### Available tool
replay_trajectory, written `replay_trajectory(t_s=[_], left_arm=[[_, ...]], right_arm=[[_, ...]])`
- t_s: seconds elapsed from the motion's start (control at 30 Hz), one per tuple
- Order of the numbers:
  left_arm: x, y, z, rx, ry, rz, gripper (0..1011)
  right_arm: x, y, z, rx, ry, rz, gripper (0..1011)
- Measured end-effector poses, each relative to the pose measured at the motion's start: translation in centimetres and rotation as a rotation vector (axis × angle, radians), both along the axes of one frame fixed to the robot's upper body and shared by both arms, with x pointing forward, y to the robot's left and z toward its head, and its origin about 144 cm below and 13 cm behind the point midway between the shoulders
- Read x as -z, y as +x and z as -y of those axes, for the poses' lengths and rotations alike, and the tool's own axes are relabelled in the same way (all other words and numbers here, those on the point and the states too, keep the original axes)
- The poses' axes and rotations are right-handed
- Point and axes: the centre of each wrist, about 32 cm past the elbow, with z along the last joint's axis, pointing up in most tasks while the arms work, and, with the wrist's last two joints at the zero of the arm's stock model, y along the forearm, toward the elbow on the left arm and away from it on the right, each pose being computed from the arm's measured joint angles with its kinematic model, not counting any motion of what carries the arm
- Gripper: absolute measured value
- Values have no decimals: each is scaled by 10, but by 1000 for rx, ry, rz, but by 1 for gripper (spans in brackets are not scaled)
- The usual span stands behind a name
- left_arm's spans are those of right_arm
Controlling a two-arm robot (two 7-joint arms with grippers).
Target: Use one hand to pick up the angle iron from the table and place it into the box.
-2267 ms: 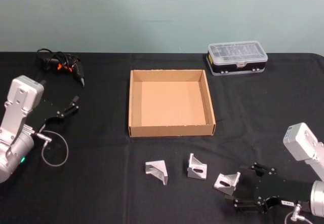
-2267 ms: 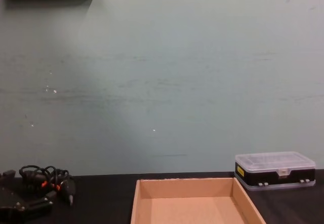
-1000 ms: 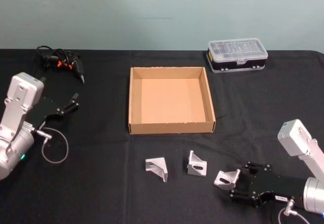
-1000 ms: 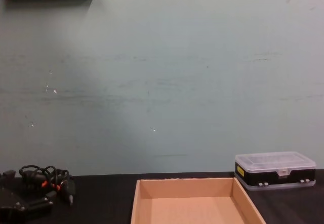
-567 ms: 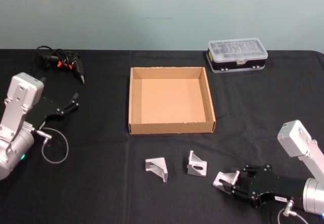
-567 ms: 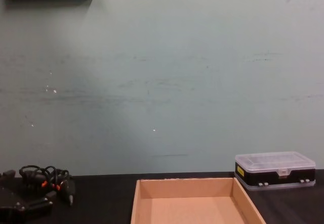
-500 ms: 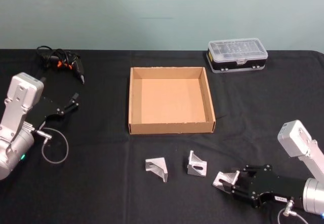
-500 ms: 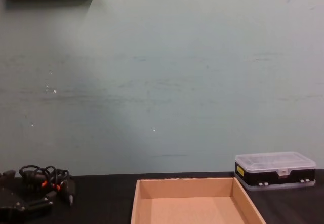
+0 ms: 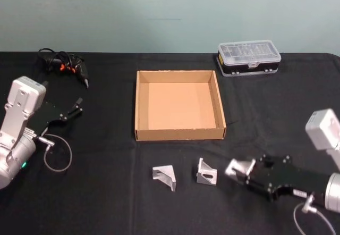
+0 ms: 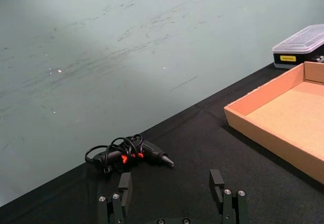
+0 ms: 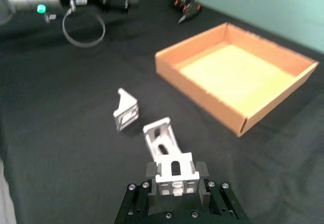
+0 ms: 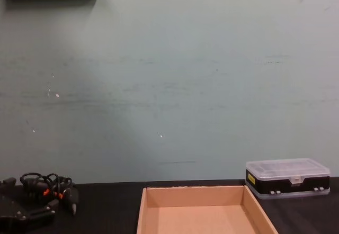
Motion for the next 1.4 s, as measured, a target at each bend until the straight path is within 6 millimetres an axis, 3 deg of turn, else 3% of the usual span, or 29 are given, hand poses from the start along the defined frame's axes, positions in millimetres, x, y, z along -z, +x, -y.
replay_trajectory(t_s=[0.23, 0.43, 0.9, 1.4], left_arm=[[0, 0, 0, 0, 0, 0, 1000], [0, 0, 0, 0, 0, 0, 1000], [0, 0, 0, 0, 0, 0, 1000], [0, 0, 0, 0, 0, 0, 1000]], right_arm=[[-18, 8, -5, 48, 35, 65, 452], [-30, 28, -19, 81, 47, 123, 452], [-31, 89, -60, 89, -21, 147, 452], [-20, 127, -83, 86, -90, 110, 452]])
